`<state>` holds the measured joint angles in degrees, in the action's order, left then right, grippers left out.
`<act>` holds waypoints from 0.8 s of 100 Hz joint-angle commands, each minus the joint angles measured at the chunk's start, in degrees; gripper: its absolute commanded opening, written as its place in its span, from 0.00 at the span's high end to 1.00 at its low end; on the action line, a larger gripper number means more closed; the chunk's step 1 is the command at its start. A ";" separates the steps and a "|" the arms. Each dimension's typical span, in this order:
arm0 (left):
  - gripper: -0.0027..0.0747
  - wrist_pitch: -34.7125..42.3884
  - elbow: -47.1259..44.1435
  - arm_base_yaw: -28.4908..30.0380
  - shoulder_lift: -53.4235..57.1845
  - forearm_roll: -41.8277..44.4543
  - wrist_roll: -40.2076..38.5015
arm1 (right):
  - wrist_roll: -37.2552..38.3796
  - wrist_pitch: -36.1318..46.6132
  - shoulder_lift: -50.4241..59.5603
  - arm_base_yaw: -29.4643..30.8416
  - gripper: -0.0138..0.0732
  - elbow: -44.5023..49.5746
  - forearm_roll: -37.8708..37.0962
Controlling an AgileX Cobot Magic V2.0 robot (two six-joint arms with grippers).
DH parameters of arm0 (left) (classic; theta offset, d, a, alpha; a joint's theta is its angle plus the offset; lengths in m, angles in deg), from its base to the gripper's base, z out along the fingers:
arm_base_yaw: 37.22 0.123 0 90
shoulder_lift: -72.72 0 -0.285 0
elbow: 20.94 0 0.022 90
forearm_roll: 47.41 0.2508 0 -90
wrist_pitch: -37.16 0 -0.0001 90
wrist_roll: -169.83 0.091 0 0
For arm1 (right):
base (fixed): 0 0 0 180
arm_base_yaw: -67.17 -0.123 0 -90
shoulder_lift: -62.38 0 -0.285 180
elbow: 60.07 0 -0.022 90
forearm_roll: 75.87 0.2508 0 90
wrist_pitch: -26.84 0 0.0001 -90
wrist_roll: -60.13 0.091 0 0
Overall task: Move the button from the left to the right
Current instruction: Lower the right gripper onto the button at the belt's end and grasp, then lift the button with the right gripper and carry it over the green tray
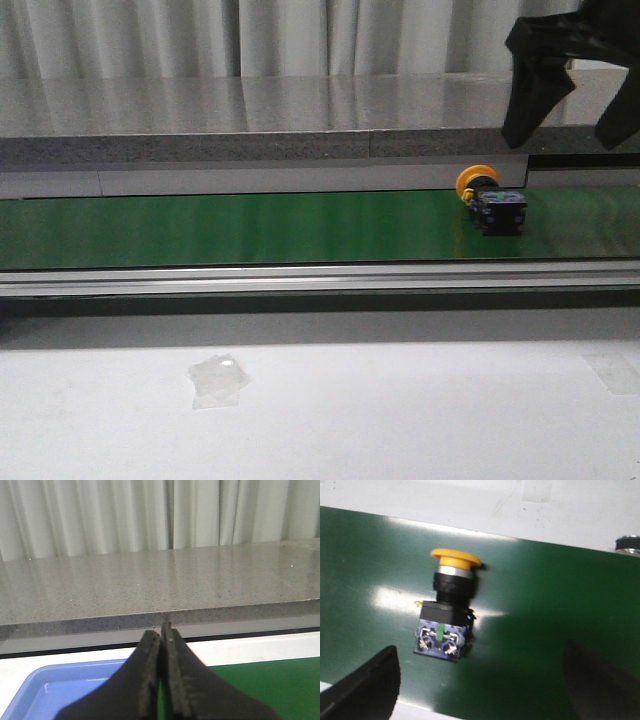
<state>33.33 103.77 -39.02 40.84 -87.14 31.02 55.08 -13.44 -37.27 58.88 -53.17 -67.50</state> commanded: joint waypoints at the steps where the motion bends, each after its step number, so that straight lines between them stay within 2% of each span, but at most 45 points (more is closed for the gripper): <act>1: 0.99 3.36 1.57 -0.11 -0.50 -0.67 -0.07 | -1.19 2.50 0.13 -0.21 0.10 -3.12 0.47; 46: 0.99 3.36 1.57 -0.11 -0.50 -0.67 -0.07 | -1.08 2.99 -6.64 -0.15 0.12 -3.50 -5.07; 51: 0.99 3.36 1.57 -0.11 -0.50 -0.67 -0.07 | -1.08 2.69 -7.09 -0.15 0.16 -3.50 -5.07; 58: 0.99 3.36 1.57 -0.11 -0.50 -0.67 -0.07 | -0.85 2.15 -7.22 -0.15 0.29 -3.50 -5.07; 70: 0.99 3.36 1.57 -0.11 -0.50 -0.67 -0.07 | -0.63 0.45 -7.22 -0.15 0.58 -4.14 -5.07; 75: 0.99 3.36 1.57 -0.11 -0.50 -0.67 -0.07 | -0.63 -0.49 -7.22 -0.15 0.65 -4.75 -5.07; 80: 0.99 3.36 1.57 -0.11 -0.50 -0.67 -0.07 | -0.63 -2.01 -7.17 -0.15 0.67 -5.82 -5.07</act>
<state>33.33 103.77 -39.02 40.84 -87.14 31.02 54.59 -14.91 -47.23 58.61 -56.08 -72.43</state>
